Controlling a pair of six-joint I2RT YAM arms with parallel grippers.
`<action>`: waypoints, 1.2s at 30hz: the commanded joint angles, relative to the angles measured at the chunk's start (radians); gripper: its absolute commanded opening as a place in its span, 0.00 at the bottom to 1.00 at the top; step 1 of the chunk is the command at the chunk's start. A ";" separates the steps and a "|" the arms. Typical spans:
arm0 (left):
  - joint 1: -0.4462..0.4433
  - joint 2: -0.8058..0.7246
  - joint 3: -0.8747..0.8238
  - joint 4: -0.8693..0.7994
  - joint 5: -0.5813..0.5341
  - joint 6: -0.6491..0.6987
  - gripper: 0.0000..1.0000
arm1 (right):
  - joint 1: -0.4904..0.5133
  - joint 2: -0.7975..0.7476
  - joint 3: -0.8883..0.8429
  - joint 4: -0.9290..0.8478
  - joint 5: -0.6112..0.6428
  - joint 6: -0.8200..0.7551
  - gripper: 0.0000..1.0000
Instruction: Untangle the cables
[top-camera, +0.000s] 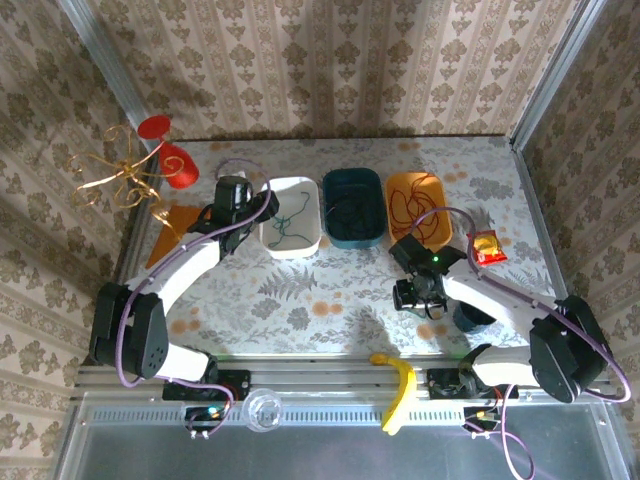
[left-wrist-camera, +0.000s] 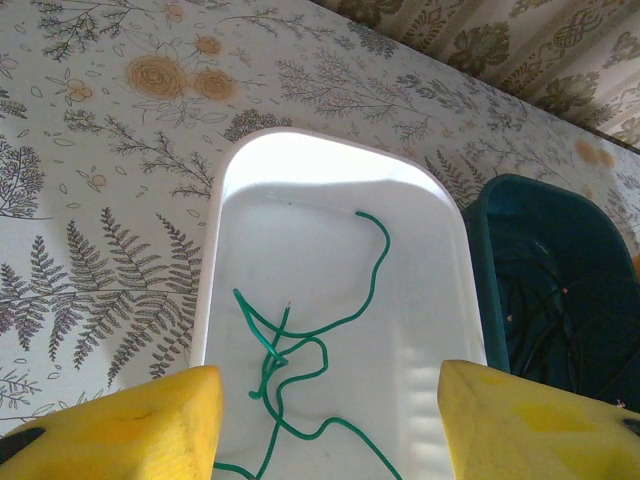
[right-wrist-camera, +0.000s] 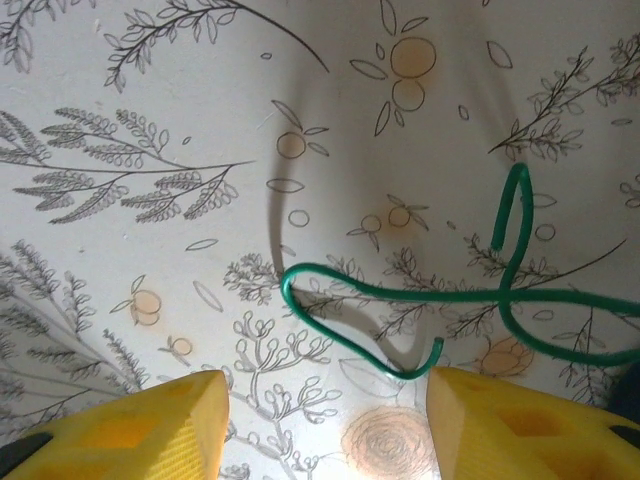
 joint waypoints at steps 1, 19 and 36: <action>0.005 0.013 -0.009 0.025 0.014 -0.016 0.59 | 0.007 -0.024 0.003 -0.064 -0.048 0.027 0.57; 0.014 -0.010 -0.018 0.015 0.011 -0.013 0.59 | 0.030 0.308 0.047 0.044 -0.036 -0.023 0.43; 0.017 -0.016 -0.013 -0.003 0.018 -0.013 0.59 | 0.018 0.145 0.130 0.114 -0.118 -0.110 0.00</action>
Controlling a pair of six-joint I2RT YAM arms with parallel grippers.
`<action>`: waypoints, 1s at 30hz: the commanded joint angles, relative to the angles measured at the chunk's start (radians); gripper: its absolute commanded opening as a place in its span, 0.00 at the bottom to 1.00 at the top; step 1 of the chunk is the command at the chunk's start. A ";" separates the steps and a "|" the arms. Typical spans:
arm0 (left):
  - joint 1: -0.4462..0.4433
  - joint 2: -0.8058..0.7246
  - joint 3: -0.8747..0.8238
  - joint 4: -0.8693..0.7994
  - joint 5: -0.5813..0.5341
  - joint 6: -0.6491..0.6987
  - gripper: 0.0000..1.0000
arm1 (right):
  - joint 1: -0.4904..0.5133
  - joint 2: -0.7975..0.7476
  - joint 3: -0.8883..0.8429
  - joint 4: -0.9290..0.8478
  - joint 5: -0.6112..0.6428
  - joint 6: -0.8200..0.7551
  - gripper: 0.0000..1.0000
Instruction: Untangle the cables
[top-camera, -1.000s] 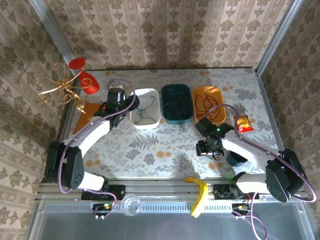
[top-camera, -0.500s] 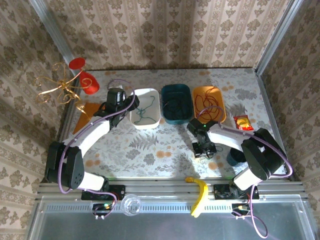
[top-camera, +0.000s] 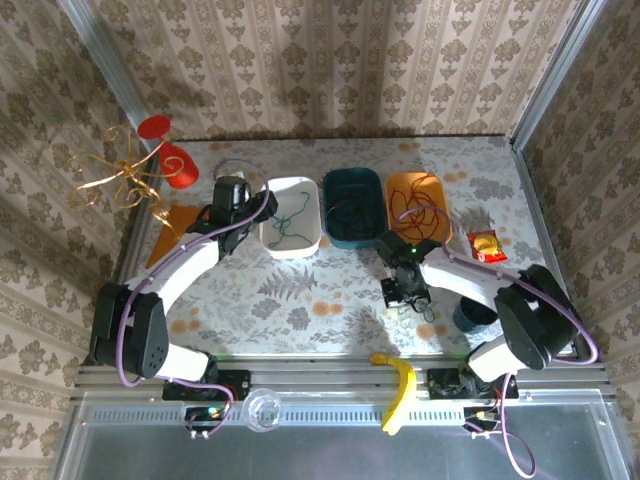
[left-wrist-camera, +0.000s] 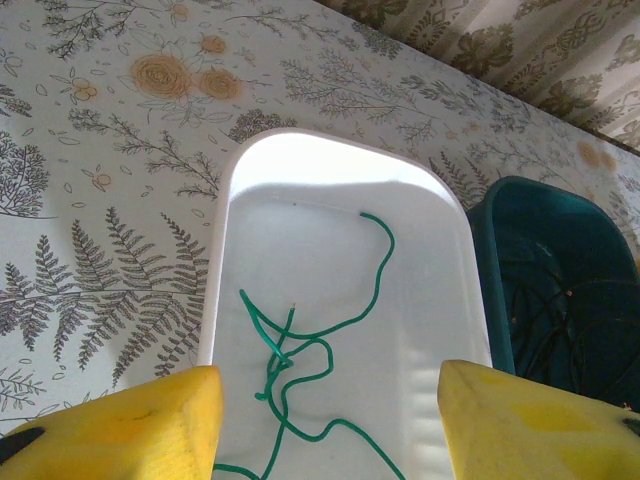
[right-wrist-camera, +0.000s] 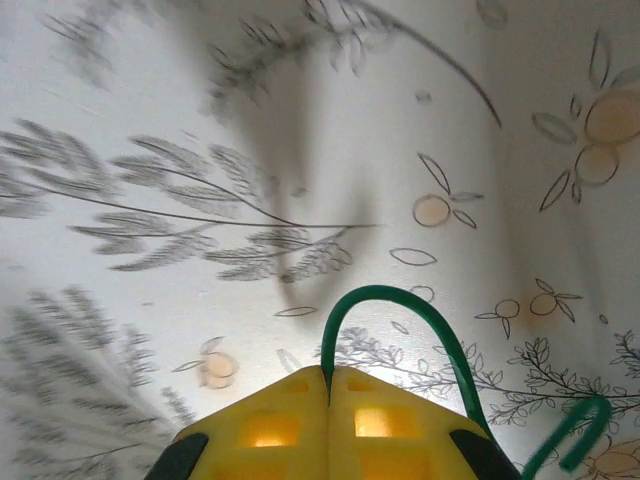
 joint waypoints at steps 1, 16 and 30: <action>0.004 -0.017 -0.009 -0.010 0.007 -0.016 0.59 | -0.003 -0.056 0.074 0.025 -0.054 -0.049 0.00; -0.006 -0.063 -0.102 -0.069 -0.098 -0.055 0.59 | 0.077 0.616 1.060 0.041 -0.503 -0.085 0.05; 0.007 -0.201 -0.119 -0.157 -0.308 0.097 1.00 | 0.040 0.211 0.761 0.310 -0.162 -0.150 0.64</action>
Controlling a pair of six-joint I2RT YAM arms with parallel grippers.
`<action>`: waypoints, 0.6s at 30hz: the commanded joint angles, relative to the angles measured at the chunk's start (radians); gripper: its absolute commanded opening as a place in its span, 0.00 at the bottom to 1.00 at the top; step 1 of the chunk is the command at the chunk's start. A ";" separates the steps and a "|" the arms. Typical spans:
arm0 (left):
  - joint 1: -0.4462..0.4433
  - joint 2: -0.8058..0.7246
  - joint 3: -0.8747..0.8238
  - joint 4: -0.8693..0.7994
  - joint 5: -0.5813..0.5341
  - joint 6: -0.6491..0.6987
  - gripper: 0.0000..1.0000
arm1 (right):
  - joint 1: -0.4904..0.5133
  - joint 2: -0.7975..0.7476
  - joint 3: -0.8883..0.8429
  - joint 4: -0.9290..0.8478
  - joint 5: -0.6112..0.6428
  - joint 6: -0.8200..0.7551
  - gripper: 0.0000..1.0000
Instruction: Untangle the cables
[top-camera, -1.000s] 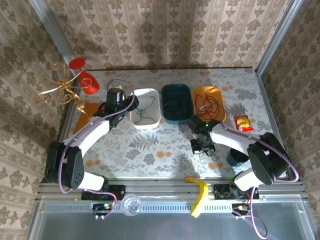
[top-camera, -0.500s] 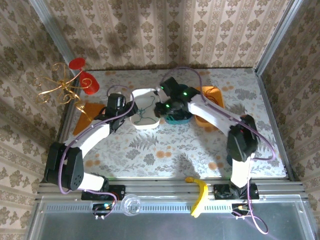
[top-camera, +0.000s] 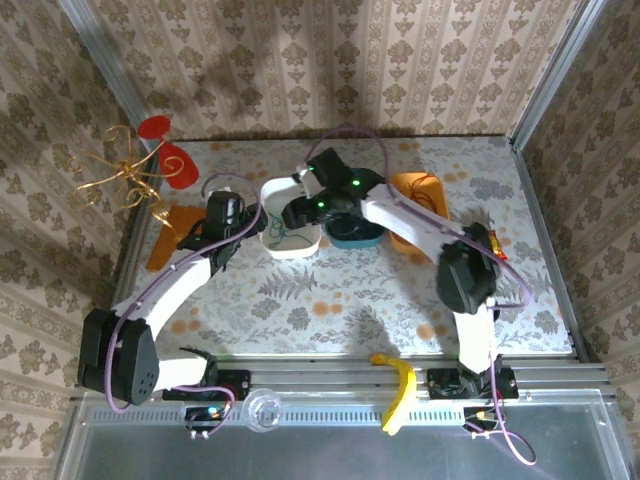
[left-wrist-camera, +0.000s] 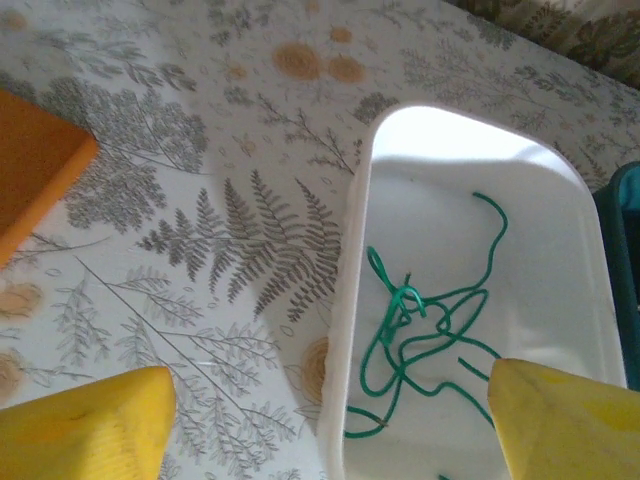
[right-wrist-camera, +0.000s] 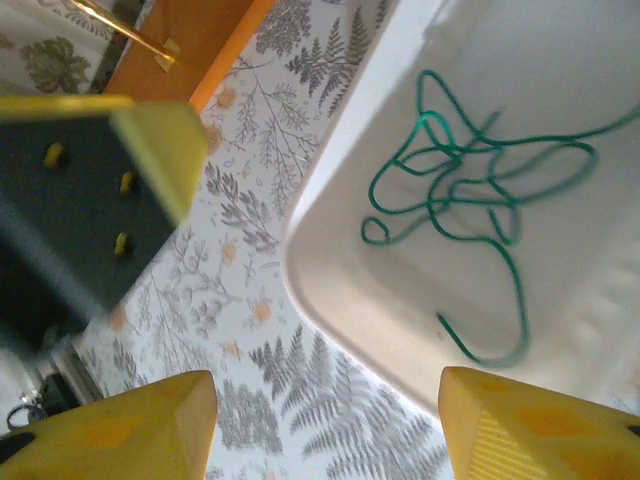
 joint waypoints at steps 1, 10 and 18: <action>0.007 -0.065 -0.019 -0.043 -0.156 0.080 1.00 | -0.041 -0.317 -0.207 0.178 0.215 -0.031 0.68; 0.054 -0.187 -0.115 0.012 -0.470 0.235 1.00 | -0.251 -0.912 -0.908 0.396 0.838 -0.189 1.00; 0.099 -0.102 -0.196 0.180 -0.607 0.394 1.00 | -0.357 -0.950 -1.257 0.781 0.981 -0.377 1.00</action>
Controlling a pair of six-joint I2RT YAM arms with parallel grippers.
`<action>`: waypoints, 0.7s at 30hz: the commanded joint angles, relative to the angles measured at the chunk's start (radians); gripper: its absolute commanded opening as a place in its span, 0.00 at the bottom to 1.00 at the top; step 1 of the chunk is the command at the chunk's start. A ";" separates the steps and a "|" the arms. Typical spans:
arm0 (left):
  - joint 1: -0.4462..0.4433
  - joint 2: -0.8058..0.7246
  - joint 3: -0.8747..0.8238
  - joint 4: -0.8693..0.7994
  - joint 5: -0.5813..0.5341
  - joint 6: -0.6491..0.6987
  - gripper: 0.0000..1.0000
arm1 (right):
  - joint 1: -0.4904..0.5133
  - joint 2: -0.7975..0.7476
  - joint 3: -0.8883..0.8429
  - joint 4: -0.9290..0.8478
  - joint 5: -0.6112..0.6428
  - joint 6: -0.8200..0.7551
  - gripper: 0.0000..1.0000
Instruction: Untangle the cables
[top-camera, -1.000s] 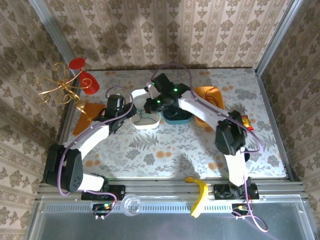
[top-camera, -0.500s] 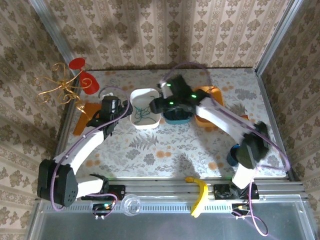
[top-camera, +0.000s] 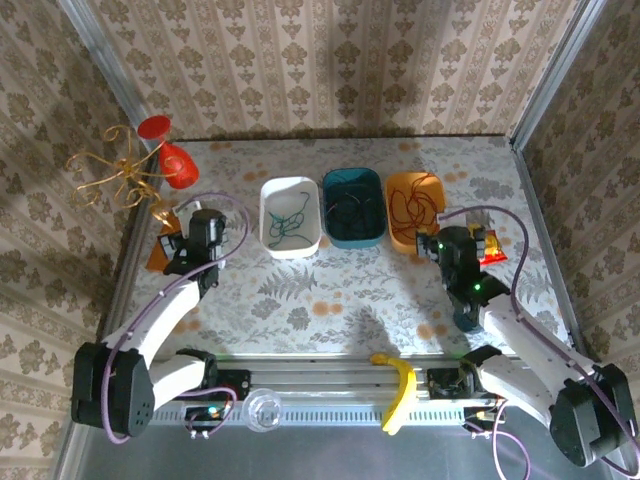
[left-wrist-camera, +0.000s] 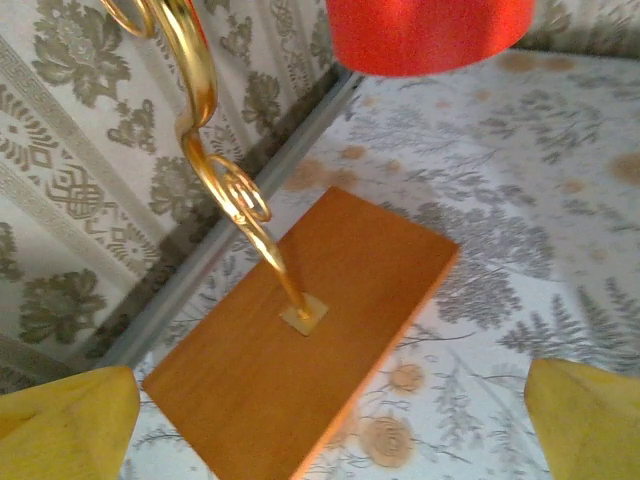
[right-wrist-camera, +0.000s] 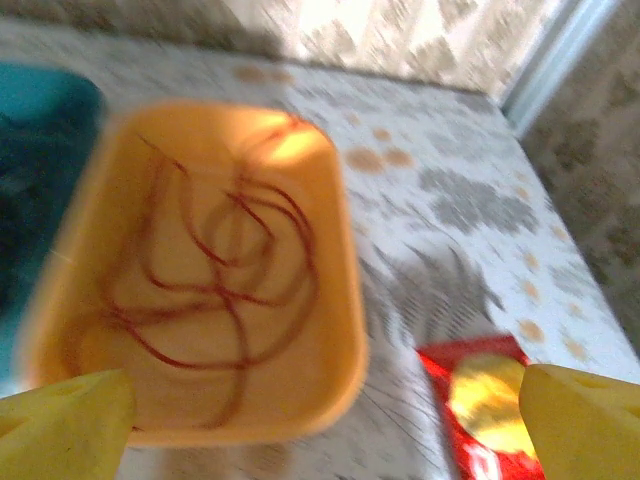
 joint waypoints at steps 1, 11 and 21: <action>0.019 0.071 0.003 0.061 -0.082 0.092 1.00 | -0.039 0.066 -0.030 0.216 0.109 -0.038 1.00; 0.046 0.274 -0.173 0.625 0.063 0.240 1.00 | -0.163 0.400 -0.132 0.757 -0.072 -0.063 1.00; 0.160 0.284 -0.222 0.777 0.285 0.300 1.00 | -0.322 0.566 -0.115 0.847 -0.378 0.071 1.00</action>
